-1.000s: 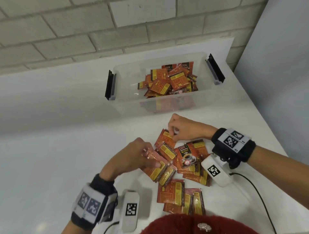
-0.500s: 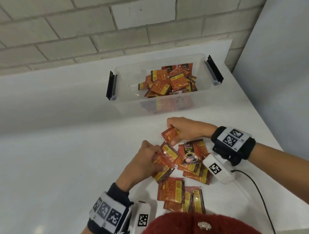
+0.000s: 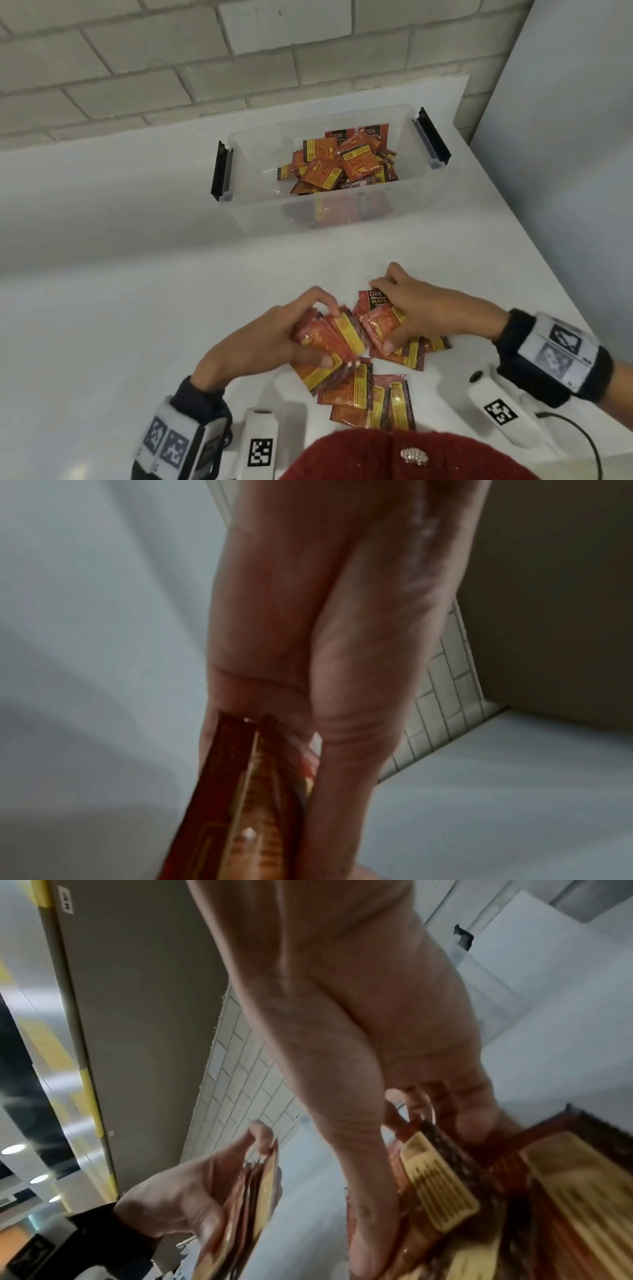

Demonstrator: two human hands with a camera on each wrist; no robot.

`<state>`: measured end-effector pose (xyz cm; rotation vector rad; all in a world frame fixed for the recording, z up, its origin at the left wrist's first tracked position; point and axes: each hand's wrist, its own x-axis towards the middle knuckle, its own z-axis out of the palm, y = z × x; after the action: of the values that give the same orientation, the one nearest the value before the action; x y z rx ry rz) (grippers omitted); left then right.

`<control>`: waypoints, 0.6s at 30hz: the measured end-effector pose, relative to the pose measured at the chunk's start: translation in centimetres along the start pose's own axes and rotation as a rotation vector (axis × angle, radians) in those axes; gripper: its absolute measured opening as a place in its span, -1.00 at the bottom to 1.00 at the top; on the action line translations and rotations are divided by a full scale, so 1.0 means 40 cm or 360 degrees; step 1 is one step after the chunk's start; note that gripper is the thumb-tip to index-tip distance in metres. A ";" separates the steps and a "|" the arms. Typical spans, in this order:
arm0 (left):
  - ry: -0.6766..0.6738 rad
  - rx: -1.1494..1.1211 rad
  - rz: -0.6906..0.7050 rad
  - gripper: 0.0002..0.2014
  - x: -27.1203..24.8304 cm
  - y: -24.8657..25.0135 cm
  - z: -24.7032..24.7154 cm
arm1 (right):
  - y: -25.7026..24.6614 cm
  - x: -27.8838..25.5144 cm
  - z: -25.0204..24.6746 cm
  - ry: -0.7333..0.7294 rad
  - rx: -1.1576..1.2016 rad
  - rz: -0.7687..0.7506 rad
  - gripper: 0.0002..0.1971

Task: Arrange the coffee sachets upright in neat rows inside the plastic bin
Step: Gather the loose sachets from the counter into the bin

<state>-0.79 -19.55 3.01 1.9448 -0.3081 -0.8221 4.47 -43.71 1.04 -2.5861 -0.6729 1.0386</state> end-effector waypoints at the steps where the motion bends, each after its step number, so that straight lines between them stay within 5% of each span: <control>1: -0.0100 0.0018 -0.0016 -0.45 -0.001 -0.005 0.010 | -0.004 -0.001 0.007 0.0059 -0.0065 -0.0010 -0.02; 4: -0.0248 0.0220 -0.0137 -0.20 0.011 -0.027 0.048 | -0.014 0.001 0.015 0.0187 -0.0199 0.0000 -0.11; 9: -0.0143 0.0487 -0.0124 -0.35 0.027 -0.056 0.080 | -0.014 0.010 0.028 0.0159 -0.0074 0.0052 -0.17; 12: -0.0091 0.0543 -0.0115 -0.51 0.031 -0.060 0.079 | -0.003 0.006 0.018 0.0153 0.0223 0.0163 -0.23; 18: 0.0017 0.0296 -0.0066 -0.65 0.031 -0.042 0.030 | 0.049 -0.021 -0.038 0.0391 0.1249 -0.0019 -0.44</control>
<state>-0.87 -20.17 0.72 2.1341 -0.3490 -0.8344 5.63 -45.93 1.78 -1.9583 -0.1578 0.7514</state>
